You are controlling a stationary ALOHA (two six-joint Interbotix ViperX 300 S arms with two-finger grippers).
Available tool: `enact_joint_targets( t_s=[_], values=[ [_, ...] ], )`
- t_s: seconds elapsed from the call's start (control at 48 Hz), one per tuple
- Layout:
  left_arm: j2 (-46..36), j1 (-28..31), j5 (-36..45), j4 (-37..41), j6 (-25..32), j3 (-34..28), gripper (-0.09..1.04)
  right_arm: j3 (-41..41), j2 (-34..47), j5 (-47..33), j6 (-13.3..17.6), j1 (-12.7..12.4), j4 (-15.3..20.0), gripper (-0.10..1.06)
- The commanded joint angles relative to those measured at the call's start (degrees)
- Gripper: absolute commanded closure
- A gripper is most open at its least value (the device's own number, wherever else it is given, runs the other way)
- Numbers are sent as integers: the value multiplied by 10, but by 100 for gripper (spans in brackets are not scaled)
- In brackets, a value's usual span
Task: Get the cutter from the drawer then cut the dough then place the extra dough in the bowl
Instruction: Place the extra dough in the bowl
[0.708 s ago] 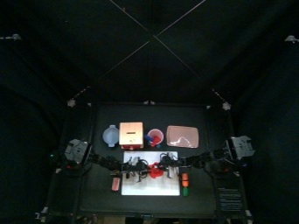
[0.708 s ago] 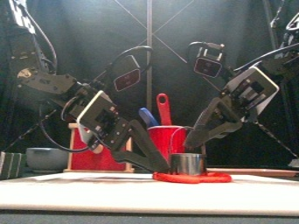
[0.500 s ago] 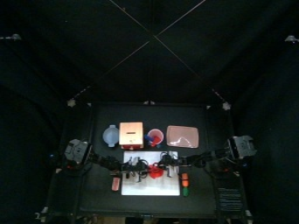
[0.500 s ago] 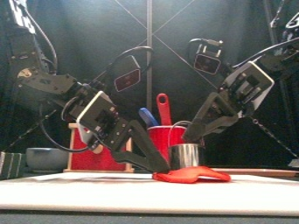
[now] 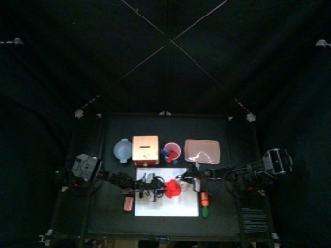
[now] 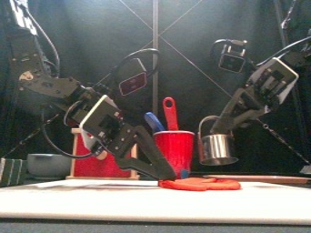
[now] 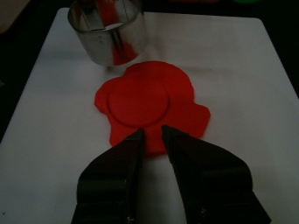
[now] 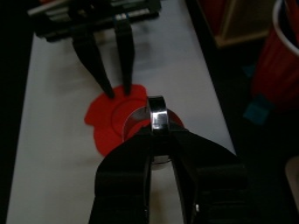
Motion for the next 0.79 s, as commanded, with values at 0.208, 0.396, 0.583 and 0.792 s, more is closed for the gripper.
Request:
enact_joint_targets(
  t_s=[0.208, 0.396, 0.583, 0.792],
  values=[
    [-52, -1, -4, 2, 2, 5, 8, -4, -9, 9, 4, -4, -1, 26],
    [-75, -1, 7, 10, 2, 31, 7, -3, -9, 12, 5, -4, 0, 18],
    [-98, 4, 12, 33, 33, 47, 7, -3, -3, 12, 5, -3, 1, 18],
    [-92, 14, 70, 77, 172, 18, 6, -4, 12, 13, 6, -3, 7, 18]
  ],
)
